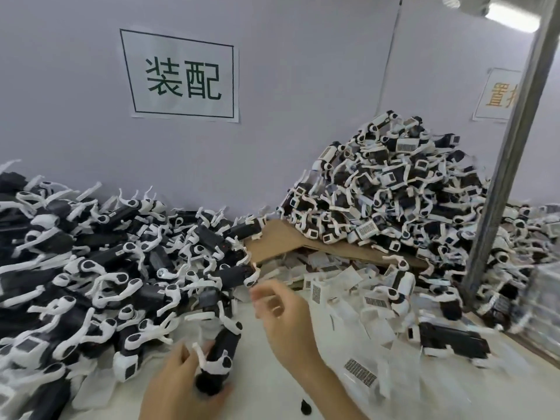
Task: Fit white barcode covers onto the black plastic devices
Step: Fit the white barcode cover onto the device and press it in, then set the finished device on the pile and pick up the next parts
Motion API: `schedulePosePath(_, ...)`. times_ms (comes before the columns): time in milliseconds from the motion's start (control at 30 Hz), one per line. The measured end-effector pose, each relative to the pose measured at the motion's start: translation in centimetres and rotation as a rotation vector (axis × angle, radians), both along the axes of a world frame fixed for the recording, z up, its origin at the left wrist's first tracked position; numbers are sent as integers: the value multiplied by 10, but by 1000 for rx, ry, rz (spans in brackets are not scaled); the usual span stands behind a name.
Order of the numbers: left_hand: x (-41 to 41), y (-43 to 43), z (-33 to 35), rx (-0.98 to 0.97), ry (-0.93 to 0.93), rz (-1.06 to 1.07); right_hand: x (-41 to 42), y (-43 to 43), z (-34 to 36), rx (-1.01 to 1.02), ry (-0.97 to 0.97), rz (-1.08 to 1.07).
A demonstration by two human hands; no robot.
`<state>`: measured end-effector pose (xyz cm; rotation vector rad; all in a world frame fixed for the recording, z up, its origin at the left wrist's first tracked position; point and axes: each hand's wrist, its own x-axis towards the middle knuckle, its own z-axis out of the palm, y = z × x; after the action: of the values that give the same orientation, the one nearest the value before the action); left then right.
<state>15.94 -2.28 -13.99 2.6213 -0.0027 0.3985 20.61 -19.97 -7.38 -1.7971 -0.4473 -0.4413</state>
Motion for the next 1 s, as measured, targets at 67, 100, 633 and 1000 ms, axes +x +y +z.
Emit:
schedulePosePath(67,0,-5,-1,-137,-248,19,-3,1,-30,-16,3,-45)
schedulePosePath(100,-3,-8,2,-205,-354,42,-4,1,-40,-46,-2,-57)
schedulePosePath(633,-14,-3,26,-1366,111,78,-6,-1,-57,-334,-4,211)
schedulePosePath(1000,-12,11,29,-1603,93,-56,-10,3,-50,-256,-63,212)
